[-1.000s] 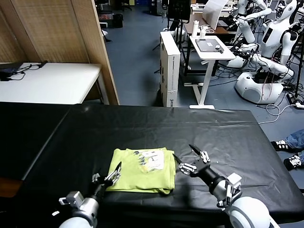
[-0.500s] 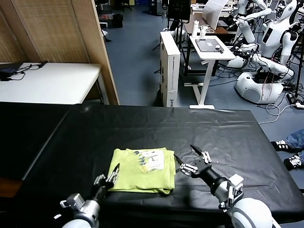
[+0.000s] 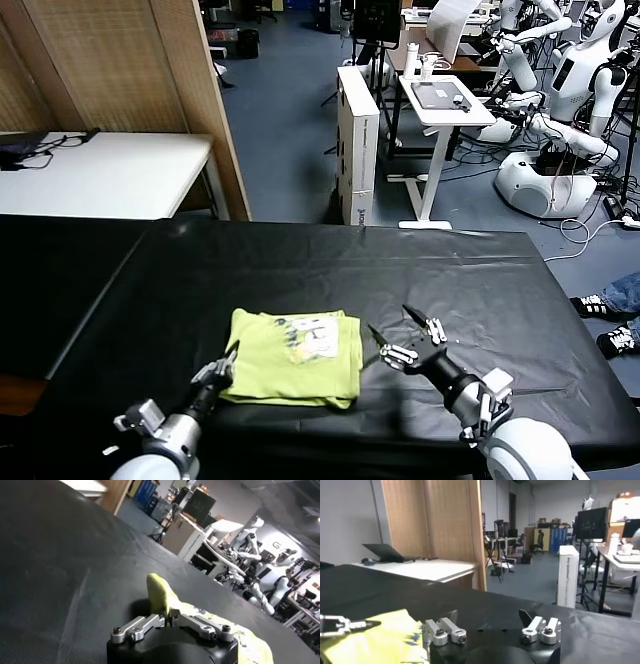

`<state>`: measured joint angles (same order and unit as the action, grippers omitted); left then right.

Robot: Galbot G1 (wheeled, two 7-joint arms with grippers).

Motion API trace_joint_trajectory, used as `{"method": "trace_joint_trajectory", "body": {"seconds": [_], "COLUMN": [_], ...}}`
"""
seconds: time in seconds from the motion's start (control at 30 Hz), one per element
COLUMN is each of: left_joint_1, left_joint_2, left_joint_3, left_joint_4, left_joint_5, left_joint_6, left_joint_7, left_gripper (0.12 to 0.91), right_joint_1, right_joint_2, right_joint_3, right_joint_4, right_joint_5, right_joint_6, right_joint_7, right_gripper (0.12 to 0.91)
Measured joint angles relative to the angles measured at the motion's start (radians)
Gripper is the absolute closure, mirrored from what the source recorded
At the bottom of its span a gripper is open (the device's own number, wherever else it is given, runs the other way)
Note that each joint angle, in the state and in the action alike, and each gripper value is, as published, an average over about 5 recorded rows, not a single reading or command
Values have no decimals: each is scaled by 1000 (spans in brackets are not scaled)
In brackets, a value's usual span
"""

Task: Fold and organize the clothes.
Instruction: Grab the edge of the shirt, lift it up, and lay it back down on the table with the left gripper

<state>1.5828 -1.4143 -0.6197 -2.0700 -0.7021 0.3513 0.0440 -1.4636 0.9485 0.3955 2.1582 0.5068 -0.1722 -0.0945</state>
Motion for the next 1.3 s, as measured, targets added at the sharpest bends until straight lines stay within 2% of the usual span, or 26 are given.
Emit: {"method": "trace_joint_trajectory", "body": {"seconds": [0.2,0.4,0.57,0.7,0.87,1.03,1.1,1.3], "left_joint_1": [14,41,64,57,22,-35,-50,-85], "left_joint_2": [118,278,375,386,336,248,206,87], "left_joint_3": [-102,-268,-396,-429,-348,-150,-60,165], "left_joint_4": [-21,-6,-29,-91,-188,-242,-242,-163], "left_joint_5": [-83,-192,-281,-283,-241,-252,-247,-157], "left_joint_6": [14,15,40,74,121,151,154,130], "left_joint_7": [-3,-11,-49,-89,-148,-200,-205,-180], "left_gripper": [857,857,857,857,857,857,857,857], "right_joint_1": [-8,-3,-3,-11,-30,-59,-69,-74], "right_joint_2": [19,31,48,60,72,89,95,94], "right_joint_3": [-7,-16,-32,-45,-51,-48,-46,-41], "right_joint_4": [-16,-29,-41,-46,-48,-49,-49,-38], "right_joint_5": [-16,-20,-36,-51,-72,-96,-98,-89], "right_joint_6": [7,9,12,13,14,13,11,2], "right_joint_7": [-3,-3,-3,-4,-4,2,6,9], "right_gripper": [118,118,118,118,118,118,118,118]}}
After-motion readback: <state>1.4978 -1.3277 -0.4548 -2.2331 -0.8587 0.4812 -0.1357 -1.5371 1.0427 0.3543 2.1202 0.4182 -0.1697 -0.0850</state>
